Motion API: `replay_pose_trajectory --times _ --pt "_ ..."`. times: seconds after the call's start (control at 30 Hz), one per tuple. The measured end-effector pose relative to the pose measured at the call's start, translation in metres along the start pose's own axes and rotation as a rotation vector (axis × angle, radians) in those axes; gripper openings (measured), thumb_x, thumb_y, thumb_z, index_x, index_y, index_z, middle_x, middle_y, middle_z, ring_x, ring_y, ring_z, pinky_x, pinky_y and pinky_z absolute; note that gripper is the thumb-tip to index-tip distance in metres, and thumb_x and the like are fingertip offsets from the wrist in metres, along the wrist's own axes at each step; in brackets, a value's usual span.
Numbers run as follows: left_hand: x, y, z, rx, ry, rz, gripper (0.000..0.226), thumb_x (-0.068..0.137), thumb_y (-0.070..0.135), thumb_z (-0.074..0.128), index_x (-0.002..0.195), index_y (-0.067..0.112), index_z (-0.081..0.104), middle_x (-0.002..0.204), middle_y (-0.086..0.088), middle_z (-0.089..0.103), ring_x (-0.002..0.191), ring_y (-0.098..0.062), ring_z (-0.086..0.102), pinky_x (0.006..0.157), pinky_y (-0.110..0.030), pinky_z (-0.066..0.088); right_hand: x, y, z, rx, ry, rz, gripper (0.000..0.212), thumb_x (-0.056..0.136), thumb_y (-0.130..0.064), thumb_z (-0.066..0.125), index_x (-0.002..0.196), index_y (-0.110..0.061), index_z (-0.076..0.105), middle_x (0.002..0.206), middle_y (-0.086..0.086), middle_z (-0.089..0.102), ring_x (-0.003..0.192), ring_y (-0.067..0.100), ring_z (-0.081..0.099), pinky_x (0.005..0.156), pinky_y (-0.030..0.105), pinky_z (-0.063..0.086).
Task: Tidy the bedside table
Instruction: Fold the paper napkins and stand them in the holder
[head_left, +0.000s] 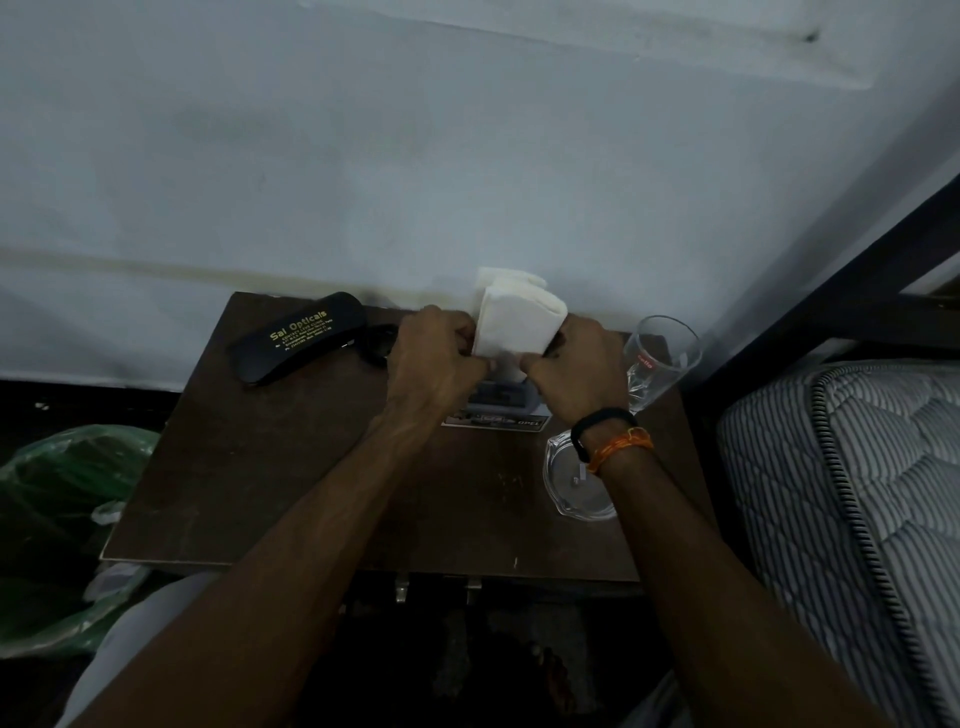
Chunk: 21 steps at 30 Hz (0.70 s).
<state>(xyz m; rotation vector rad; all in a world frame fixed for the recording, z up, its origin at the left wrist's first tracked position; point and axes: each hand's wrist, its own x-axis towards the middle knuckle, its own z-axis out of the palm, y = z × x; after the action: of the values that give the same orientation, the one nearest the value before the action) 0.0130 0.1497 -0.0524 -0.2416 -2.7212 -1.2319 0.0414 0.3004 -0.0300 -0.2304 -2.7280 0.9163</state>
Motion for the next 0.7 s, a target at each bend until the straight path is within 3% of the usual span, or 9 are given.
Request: replay_pose_trajectory --times 0.1,0.17,0.23,0.37,0.5,0.6,0.7 --pt "0.0030 0.0056 -0.0081 -0.088 -0.003 0.007 0.029 0.067 0.028 0.085 0.085 0.010 0.071 0.076 0.002 0.066 0.066 -0.004 0.056 0.060 -0.014 0.041 0.0024 -0.0016 -0.0006 0.002 0.012 -0.023 0.020 0.072 -0.017 0.075 0.091 -0.015 0.072 0.082 0.005 0.074 0.079 0.021 0.068 0.065 0.033 0.057" --pt "0.0041 0.0066 -0.0110 -0.124 0.022 0.004 0.029 0.070 0.031 0.084 0.084 0.010 0.070 0.078 0.001 0.067 0.071 -0.013 0.061 0.063 -0.022 0.048 0.0026 -0.0035 -0.0023 -0.008 0.017 -0.041 0.020 0.072 -0.017 0.076 0.092 -0.014 0.072 0.082 0.005 0.074 0.078 0.021 0.067 0.065 0.036 0.057" --pt "0.0038 0.0061 -0.0114 -0.110 0.054 0.001 0.028 0.072 0.031 0.082 0.081 0.007 0.071 0.079 -0.004 0.069 0.075 -0.018 0.062 0.066 -0.031 0.050 0.0015 -0.0049 -0.0041 -0.019 0.006 -0.047 0.023 0.074 -0.015 0.075 0.096 -0.012 0.071 0.084 0.006 0.073 0.079 0.021 0.067 0.066 0.030 0.055" --pt "0.0032 0.0033 -0.0091 -0.078 0.051 -0.019 0.032 0.072 0.031 0.083 0.093 0.007 0.077 0.089 -0.009 0.073 0.081 -0.019 0.065 0.071 -0.025 0.049 -0.0004 -0.0039 -0.0029 -0.052 -0.006 -0.067 0.027 0.073 -0.012 0.074 0.100 -0.013 0.072 0.088 0.007 0.074 0.084 0.024 0.067 0.068 0.026 0.050" --pt "0.0017 0.0018 -0.0082 -0.100 0.008 -0.023 0.038 0.070 0.028 0.085 0.101 0.006 0.077 0.091 -0.011 0.076 0.082 -0.020 0.069 0.078 -0.033 0.057 -0.0022 -0.0013 0.0029 -0.071 -0.034 -0.077 0.029 0.076 -0.014 0.073 0.106 -0.014 0.070 0.095 0.007 0.075 0.091 0.026 0.068 0.079 0.036 0.057" --pt "0.0017 0.0008 -0.0084 -0.081 0.013 -0.018 0.035 0.069 0.029 0.085 0.095 0.007 0.078 0.086 -0.009 0.076 0.080 -0.019 0.069 0.076 -0.037 0.058 0.0001 -0.0003 0.0029 -0.055 -0.023 -0.076 0.022 0.074 -0.017 0.071 0.095 -0.016 0.069 0.086 0.003 0.073 0.083 0.023 0.067 0.067 0.032 0.054" --pt "0.0025 0.0012 -0.0097 -0.062 0.022 -0.002 0.030 0.070 0.031 0.084 0.087 0.007 0.076 0.079 -0.005 0.074 0.074 -0.016 0.065 0.067 -0.031 0.054 0.0012 -0.0004 -0.0005 -0.040 -0.004 -0.089 0.016 0.075 -0.017 0.072 0.089 -0.013 0.067 0.079 0.001 0.069 0.076 0.017 0.060 0.053 0.018 0.035"
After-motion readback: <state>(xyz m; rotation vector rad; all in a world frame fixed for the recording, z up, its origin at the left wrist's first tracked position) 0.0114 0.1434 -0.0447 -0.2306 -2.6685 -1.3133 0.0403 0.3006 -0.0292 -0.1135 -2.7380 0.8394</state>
